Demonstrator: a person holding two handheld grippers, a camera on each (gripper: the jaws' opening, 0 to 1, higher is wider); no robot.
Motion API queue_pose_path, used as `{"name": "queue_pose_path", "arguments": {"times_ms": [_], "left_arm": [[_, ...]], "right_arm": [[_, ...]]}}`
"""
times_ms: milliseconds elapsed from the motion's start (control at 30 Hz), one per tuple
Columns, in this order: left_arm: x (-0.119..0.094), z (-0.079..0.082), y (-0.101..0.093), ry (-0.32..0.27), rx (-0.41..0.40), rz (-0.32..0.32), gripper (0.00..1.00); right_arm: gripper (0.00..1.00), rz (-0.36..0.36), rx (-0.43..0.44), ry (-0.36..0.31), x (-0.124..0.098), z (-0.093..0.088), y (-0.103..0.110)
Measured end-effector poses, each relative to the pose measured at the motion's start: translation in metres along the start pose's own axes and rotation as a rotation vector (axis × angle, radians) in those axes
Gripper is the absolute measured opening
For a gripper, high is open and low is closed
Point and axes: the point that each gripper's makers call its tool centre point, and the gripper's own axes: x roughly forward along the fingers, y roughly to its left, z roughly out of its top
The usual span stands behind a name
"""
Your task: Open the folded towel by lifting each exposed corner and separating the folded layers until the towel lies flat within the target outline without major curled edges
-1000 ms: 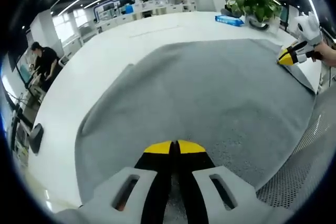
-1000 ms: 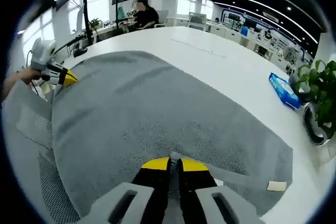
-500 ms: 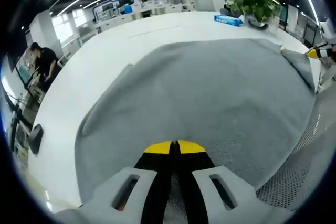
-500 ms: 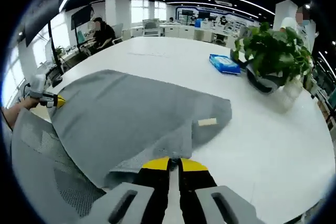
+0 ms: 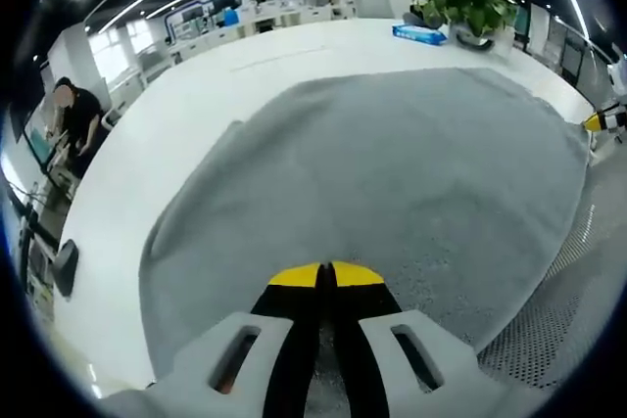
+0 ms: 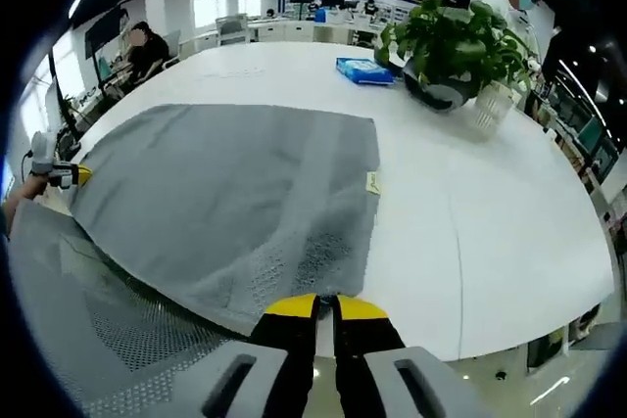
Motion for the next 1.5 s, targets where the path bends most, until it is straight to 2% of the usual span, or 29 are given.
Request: {"name": "queue_pose_path", "arguments": {"times_ms": [100,200,233,267,300,333,400,433,467,500,533,567,600,633,733,767,867,933,1000,1033,1100,1167,1267,1300,1400,1500], "left_arm": [[0.000,0.000,0.000,0.000,-0.002,-0.004,0.02],[0.000,0.001,0.001,0.004,-0.003,-0.020,0.02],[0.000,0.001,0.001,0.006,-0.017,-0.027,0.03],[0.000,0.002,0.000,0.009,-0.042,-0.055,0.04],[-0.001,0.002,0.001,0.019,-0.057,-0.064,0.05],[-0.003,0.007,0.005,0.017,-0.068,-0.068,0.06],[-0.009,0.029,0.012,-0.066,-0.057,-0.076,0.07],[-0.014,0.048,0.023,-0.129,-0.089,-0.055,0.07],[-0.018,0.062,0.031,-0.172,-0.098,-0.053,0.07],[-0.020,0.084,0.043,-0.235,-0.125,-0.045,0.07],[-0.019,0.097,0.054,-0.262,-0.151,-0.031,0.06],[-0.016,0.113,0.066,-0.289,-0.177,-0.025,0.05],[-0.010,0.120,0.074,-0.275,-0.188,-0.018,0.03],[-0.003,0.125,0.083,-0.255,-0.193,-0.003,0.02],[0.029,0.146,0.105,-0.218,-0.165,0.030,0.00],[0.037,0.144,0.108,-0.179,-0.157,0.037,0.00],[0.067,0.140,0.102,-0.093,-0.128,-0.008,0.00],[0.088,0.127,0.092,-0.002,-0.066,-0.039,0.00],[0.097,0.121,0.088,0.034,-0.013,-0.051,0.00],[0.105,0.116,0.081,0.062,-0.004,-0.079,0.00],[0.115,0.112,0.079,0.081,-0.002,-0.081,0.00],[0.120,0.112,0.085,0.081,0.051,-0.053,0.00],[0.125,0.116,0.092,0.066,0.045,-0.055,0.00],[0.126,0.117,0.095,0.067,0.039,-0.057,0.00],[0.127,0.118,0.108,0.059,0.058,-0.033,0.00],[0.127,0.119,0.121,0.066,0.072,-0.008,0.00]], "right_arm": [[0.03,-0.039,-0.038,0.048,0.003,-0.013,-0.005],[0.03,-0.021,0.000,0.035,0.008,-0.016,-0.006],[0.04,-0.011,0.017,0.054,0.009,-0.019,-0.005],[0.05,-0.005,0.018,0.050,0.008,-0.018,-0.005],[0.08,0.004,0.028,0.042,0.007,-0.017,-0.004],[0.13,0.030,0.083,0.013,0.003,-0.009,0.000],[0.18,0.027,0.139,-0.082,-0.008,0.013,-0.002],[0.19,0.029,0.134,-0.110,-0.012,0.022,-0.002],[0.19,0.040,0.092,-0.145,-0.014,0.034,0.001],[0.16,0.044,0.071,-0.157,-0.015,0.041,0.003],[0.05,0.059,0.030,-0.157,-0.012,0.047,0.008],[0.00,0.074,0.000,-0.149,-0.008,0.050,0.014],[0.00,0.083,-0.010,-0.137,-0.002,0.051,0.016],[0.00,0.114,-0.006,-0.092,0.008,0.047,0.024],[0.00,0.116,-0.012,-0.099,0.020,0.050,0.032],[0.00,0.123,-0.010,-0.089,0.024,0.049,0.037],[0.00,0.144,-0.013,-0.062,0.032,0.043,0.046],[0.00,0.147,-0.030,-0.020,0.037,0.033,0.050],[0.00,0.152,-0.042,0.016,0.037,0.026,0.050],[0.00,0.148,-0.043,0.014,0.037,0.025,0.049],[0.00,0.149,-0.053,0.028,0.038,0.021,0.049],[0.00,0.150,-0.080,0.065,0.039,0.015,0.051],[0.00,0.160,-0.091,0.121,0.041,0.003,0.052],[0.00,0.162,-0.087,0.090,0.042,0.009,0.052],[0.00,0.155,-0.058,0.097,0.041,0.007,0.052],[0.00,0.145,-0.089,0.105,0.041,0.007,0.054]]}}
